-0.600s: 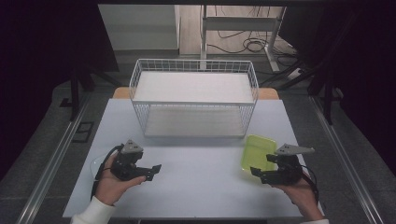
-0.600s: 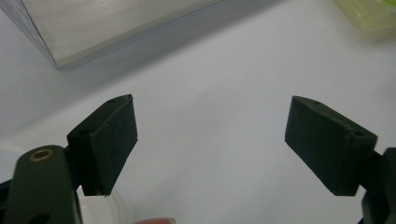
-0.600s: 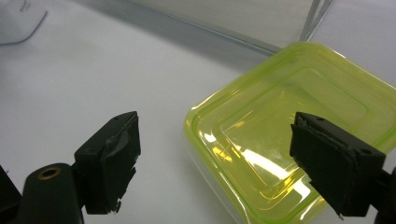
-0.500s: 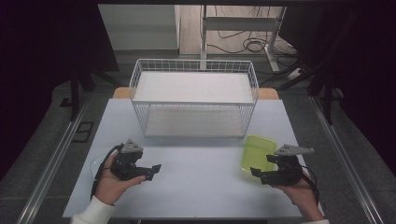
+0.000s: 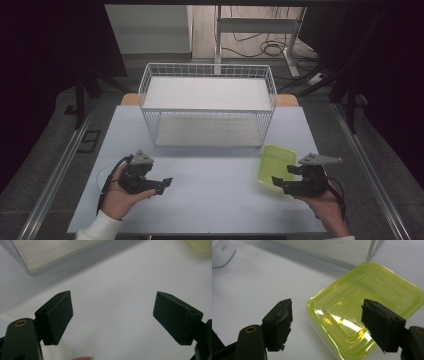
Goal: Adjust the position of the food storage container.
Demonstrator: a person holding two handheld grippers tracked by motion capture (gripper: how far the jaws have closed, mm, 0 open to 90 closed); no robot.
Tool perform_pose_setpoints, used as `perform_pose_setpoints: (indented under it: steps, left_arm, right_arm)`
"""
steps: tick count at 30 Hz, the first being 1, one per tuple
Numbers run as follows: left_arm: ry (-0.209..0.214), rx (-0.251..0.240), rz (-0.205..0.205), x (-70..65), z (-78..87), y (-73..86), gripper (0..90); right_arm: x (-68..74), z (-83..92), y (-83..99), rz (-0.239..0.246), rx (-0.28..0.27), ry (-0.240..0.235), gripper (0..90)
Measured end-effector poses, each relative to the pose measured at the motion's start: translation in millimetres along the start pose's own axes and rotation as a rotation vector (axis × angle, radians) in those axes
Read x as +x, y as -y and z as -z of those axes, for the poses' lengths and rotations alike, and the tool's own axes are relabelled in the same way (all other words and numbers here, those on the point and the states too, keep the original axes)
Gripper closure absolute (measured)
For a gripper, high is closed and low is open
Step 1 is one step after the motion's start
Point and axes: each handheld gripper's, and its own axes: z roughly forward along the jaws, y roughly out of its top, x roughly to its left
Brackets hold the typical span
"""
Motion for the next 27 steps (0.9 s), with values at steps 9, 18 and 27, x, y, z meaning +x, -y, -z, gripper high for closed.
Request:
perform_pose_setpoints:
  steps: [9, 18, 27]
  left_arm:
    - [0.008, 0.002, 0.003, -1.0, 2.0, 6.4, 16.1]
    - [0.017, 0.011, -0.068, -34.2, -13.0, 12.8, 16.5]
    - [0.030, 0.016, -0.036, -28.1, -15.4, 15.0, 16.6]
  right_arm:
    - [-2.2, -1.4, -2.0, -0.003, 0.017, 0.003, 27.9]
    - [-7.3, -9.0, -21.1, -0.009, 0.056, 0.043, 33.3]
    - [-40.1, -28.8, -54.4, -0.024, 0.145, 0.096, 46.7]
